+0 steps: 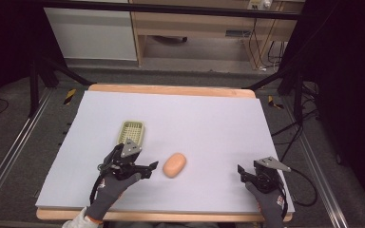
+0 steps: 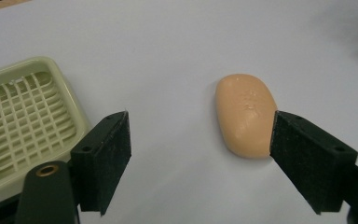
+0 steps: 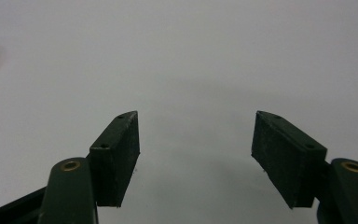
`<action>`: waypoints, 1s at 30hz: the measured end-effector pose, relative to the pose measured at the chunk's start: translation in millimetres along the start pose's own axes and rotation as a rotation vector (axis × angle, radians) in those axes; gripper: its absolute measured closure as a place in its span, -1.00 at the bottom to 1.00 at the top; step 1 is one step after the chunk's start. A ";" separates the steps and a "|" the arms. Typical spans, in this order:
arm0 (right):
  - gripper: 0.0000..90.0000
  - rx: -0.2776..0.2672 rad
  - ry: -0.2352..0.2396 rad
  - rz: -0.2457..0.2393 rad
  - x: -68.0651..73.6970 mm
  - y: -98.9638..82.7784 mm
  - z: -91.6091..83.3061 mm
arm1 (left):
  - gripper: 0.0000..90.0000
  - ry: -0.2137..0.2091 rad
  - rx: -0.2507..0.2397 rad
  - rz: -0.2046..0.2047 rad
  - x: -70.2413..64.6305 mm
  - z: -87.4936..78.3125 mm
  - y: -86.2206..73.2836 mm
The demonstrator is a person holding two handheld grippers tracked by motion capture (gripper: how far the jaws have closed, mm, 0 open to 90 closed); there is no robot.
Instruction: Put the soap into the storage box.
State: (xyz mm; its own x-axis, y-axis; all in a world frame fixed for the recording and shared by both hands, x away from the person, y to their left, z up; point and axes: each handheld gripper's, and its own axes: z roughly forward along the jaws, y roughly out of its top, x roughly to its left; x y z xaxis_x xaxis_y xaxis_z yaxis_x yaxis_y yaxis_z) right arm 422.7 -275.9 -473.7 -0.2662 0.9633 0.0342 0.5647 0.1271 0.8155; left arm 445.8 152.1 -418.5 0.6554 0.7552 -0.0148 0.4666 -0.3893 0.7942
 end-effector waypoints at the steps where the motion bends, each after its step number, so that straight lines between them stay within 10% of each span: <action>1: -0.28 0.000 0.001 0.001 0.0 0.0 0.0 | -0.56 -0.001 0.000 0.000 -0.7 0.8 1.1; 30: -0.28 0.003 0.001 -0.002 -0.4 -0.3 0.7 | -0.57 -0.041 0.024 0.026 -19.9 25.9 19.1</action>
State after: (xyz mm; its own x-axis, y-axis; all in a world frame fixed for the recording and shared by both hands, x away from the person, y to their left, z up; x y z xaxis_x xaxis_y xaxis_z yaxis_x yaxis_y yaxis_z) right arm 423.2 -276.1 -474.3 -0.2680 0.9629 0.0328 0.5664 0.1299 0.8138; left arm 457.1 116.0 -418.8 0.6913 0.7224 -0.0193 0.4628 -0.4220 0.7796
